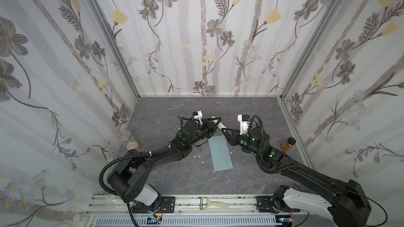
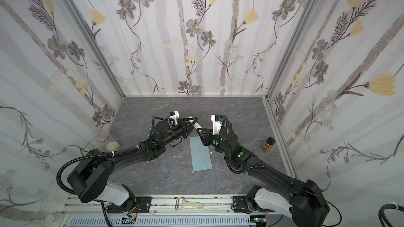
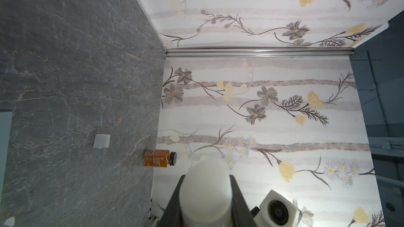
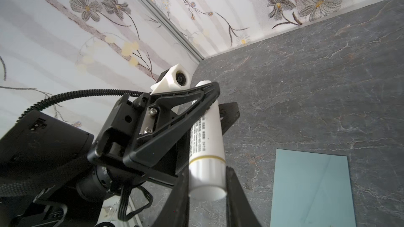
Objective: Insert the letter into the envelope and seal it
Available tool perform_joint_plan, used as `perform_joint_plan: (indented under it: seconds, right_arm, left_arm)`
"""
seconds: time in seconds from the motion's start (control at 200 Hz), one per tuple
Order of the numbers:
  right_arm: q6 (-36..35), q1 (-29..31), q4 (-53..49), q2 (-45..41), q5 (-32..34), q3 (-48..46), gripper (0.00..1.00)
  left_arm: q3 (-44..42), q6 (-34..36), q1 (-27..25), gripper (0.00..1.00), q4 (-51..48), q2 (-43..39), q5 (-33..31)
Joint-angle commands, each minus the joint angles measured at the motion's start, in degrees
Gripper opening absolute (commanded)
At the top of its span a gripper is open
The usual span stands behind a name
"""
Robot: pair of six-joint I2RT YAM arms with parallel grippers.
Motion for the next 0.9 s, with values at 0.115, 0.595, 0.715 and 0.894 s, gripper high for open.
perform_joint_plan:
  seconds: [0.115, 0.595, 0.715, 0.894]
  right_arm:
    - [-10.72, 2.57, -8.58, -0.5, 9.5, 2.79, 0.17]
    - [-27.62, 12.67, -19.05, 0.64, 27.39, 8.43, 0.15]
    - [-30.46, 15.46, -20.01, 1.97, 32.21, 9.36, 0.14]
    - [-36.23, 20.34, -21.53, 4.41, 42.46, 10.65, 0.14]
  left_arm:
    - [0.07, -0.45, -0.1, 0.0, 1.93, 0.01, 2.79]
    - [-0.28, -1.69, -0.36, 0.0, 1.84, 0.01, 6.75]
    - [-0.21, -1.78, -0.49, 0.0, 1.75, -0.08, 7.14]
    - [-0.45, -1.88, -0.54, 0.0, 1.75, -0.36, 7.57]
